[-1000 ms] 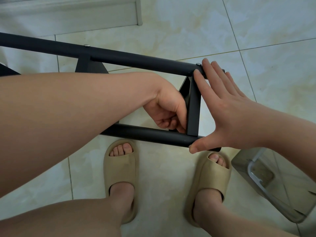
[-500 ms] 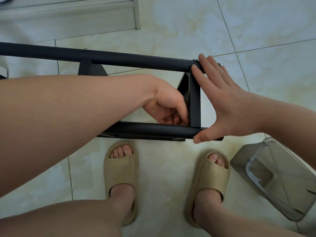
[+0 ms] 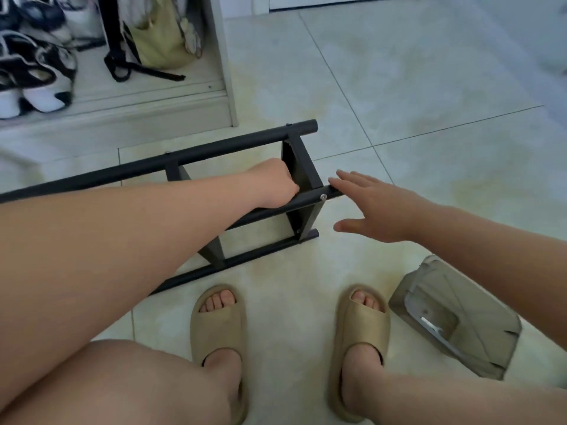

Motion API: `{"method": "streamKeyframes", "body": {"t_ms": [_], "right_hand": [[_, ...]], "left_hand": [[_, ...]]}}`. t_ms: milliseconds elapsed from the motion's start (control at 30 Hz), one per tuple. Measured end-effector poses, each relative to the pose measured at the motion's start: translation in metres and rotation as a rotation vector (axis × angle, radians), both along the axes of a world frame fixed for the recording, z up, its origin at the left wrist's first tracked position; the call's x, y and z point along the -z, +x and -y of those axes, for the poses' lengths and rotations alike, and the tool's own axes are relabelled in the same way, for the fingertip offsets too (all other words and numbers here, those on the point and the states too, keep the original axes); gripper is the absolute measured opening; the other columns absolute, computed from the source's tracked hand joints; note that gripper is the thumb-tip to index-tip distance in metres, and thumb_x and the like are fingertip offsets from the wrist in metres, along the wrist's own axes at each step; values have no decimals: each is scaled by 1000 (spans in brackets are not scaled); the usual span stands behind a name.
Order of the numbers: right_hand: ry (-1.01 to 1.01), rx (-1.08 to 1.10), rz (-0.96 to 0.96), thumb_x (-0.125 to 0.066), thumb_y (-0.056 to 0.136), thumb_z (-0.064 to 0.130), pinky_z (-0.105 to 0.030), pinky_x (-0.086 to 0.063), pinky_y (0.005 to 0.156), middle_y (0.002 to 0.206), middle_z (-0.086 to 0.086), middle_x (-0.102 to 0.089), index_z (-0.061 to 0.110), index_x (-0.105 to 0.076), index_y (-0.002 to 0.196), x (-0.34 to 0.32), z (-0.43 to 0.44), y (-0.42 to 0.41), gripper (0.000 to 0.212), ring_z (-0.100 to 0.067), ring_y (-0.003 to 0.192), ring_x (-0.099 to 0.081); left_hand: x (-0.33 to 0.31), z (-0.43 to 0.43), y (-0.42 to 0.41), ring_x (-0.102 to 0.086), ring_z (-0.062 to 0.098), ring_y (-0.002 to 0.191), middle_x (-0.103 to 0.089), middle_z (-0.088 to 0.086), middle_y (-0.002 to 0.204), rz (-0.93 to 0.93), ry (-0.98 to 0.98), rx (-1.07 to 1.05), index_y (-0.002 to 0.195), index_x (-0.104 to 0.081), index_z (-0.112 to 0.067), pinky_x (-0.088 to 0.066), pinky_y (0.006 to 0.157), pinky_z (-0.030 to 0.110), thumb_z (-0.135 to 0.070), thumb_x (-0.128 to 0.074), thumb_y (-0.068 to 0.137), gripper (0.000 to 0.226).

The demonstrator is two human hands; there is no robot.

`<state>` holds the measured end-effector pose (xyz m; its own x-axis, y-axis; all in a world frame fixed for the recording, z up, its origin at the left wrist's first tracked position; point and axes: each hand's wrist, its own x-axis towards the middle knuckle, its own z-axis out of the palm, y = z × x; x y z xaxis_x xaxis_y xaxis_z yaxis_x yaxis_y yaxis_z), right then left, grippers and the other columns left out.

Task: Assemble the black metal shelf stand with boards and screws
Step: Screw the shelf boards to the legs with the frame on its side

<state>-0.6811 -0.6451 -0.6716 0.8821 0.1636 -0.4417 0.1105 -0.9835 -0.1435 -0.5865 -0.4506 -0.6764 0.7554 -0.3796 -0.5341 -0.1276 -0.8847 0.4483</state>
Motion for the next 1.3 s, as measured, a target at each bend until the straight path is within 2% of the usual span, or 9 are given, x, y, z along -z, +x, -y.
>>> {"method": "streamKeyframes", "body": {"t_ms": [133,267,400,467,700,933,1067,1167,1300], "right_hand": [[-19,83,-26,-51,98,56,-41,-19,125,170,8,1,31,-3,161,-13,19,-35,83,-12,156,2],[-57,138,-21,-47,101,54,-42,-20,124,169,9,4,32,-3,161,-33,39,-76,78,-13,156,4],[-110,191,-56,-43,103,52,-42,-19,124,170,7,3,31,-2,161,-46,64,-126,75,-16,156,2],[-129,228,-97,-43,104,50,-43,-21,123,170,7,2,30,-3,161,-44,78,-153,73,-17,156,-1],[-144,424,-320,-43,105,42,-39,-35,113,163,-1,-32,30,-16,161,9,135,-209,63,-27,146,-35],[-85,520,-513,-49,103,36,-34,-38,109,153,-6,-47,23,-36,155,104,187,-221,55,-28,140,-44],[-20,551,-562,-58,99,40,-33,-44,105,144,-3,-56,24,-46,149,154,198,-227,54,-27,132,-52],[-12,546,-556,-61,95,38,-36,-50,95,134,-4,-61,25,-54,138,190,198,-232,46,-27,121,-59],[-25,512,-444,-61,95,33,-39,-51,91,137,-3,-52,23,-51,134,227,196,-237,42,-27,120,-56]], "left_hand": [[-15,0,-31,-42,31,128,-56,3,132,193,131,66,130,-53,-24,-35,90,40,-44,-48,98,37],[-30,12,-71,-30,30,139,-42,1,150,299,173,274,143,-42,-27,-31,104,47,-56,-44,97,55],[-40,33,-108,-7,29,152,-14,0,166,202,221,434,156,-23,-32,-20,116,51,-61,-39,97,67],[-42,51,-122,-4,30,152,-12,1,167,139,208,453,157,-20,-32,-18,117,51,-61,-39,98,68],[-6,115,-153,-32,32,143,-35,5,158,54,192,645,156,-25,-26,-33,113,47,-51,-46,100,65],[66,189,-161,-50,33,131,-50,16,145,-159,167,698,154,-22,-11,-42,103,37,-42,-50,101,68],[117,217,-170,-68,34,95,-69,18,111,-312,129,554,147,-27,-6,-55,88,43,-45,-49,100,65],[148,226,-175,-68,30,74,-68,18,102,-296,60,447,138,-35,-11,-53,63,32,-42,-45,101,49],[175,228,-175,-58,36,113,-60,19,128,-260,-18,409,131,-47,-10,-41,84,34,-36,-39,106,38]]}}
